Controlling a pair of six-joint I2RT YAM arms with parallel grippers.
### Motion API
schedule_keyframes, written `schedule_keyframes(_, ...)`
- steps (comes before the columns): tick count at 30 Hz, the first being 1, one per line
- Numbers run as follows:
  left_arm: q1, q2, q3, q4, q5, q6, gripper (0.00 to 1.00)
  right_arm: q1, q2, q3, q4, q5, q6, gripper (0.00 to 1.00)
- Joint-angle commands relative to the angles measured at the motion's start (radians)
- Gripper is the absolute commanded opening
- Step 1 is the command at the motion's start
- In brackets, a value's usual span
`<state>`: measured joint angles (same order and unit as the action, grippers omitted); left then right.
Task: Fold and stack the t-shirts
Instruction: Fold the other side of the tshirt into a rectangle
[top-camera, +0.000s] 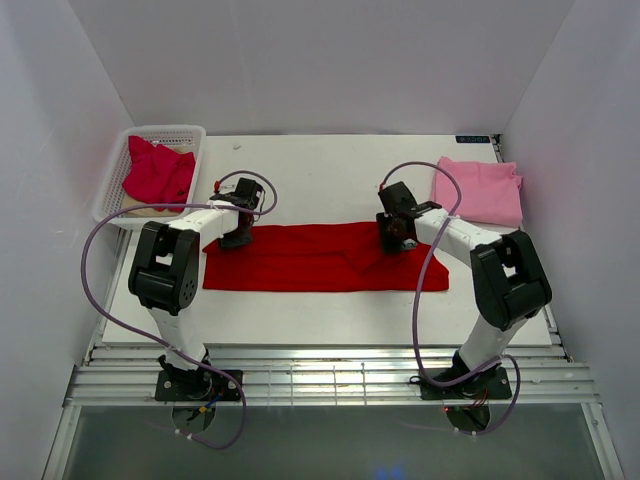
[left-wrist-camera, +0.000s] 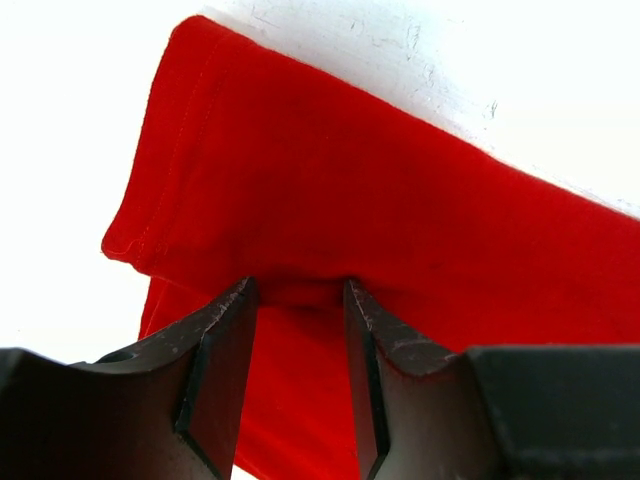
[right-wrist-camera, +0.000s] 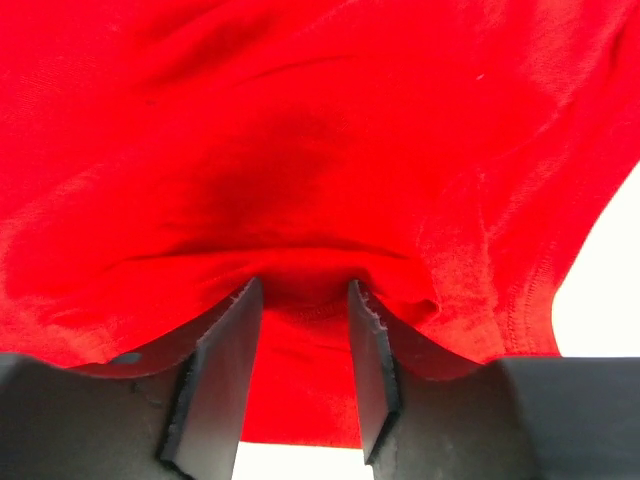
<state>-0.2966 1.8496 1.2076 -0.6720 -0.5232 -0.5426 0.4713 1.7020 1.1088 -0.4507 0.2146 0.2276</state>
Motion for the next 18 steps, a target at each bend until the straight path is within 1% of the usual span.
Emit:
schedule_keyframes(1, 0.002, -0.062, -0.008, 0.009, -0.014, 0.001, 0.51, 0.000, 0.025, 0.016, 0.010, 0.016, 0.003, 0.44)
schedule_keyframes(2, 0.002, -0.062, -0.008, 0.011, -0.015, 0.001, 0.51, 0.000, 0.031, 0.016, 0.012, 0.017, 0.000, 0.35)
schedule_keyframes(4, 0.001, -0.062, -0.008, 0.011, -0.017, 0.001, 0.51, 0.000, 0.034, 0.014, 0.017, 0.017, -0.005, 0.27)
schedule_keyframes(5, 0.002, -0.061, -0.008, 0.011, -0.018, 0.001, 0.51, 0.000, 0.033, 0.011, 0.020, 0.019, -0.007, 0.21)
schedule_keyframes(7, 0.004, -0.061, -0.008, 0.012, -0.017, 0.000, 0.51, 0.000, 0.022, 0.002, 0.021, 0.023, -0.011, 0.15)
schedule_keyframes(10, 0.004, -0.059, -0.008, 0.012, -0.018, 0.000, 0.51, 0.001, -0.004, -0.017, 0.011, 0.022, -0.011, 0.13)
schedule_keyframes(18, 0.007, -0.052, -0.006, 0.020, -0.014, 0.000, 0.51, 0.000, -0.188, -0.115, -0.054, 0.006, 0.024, 0.11)
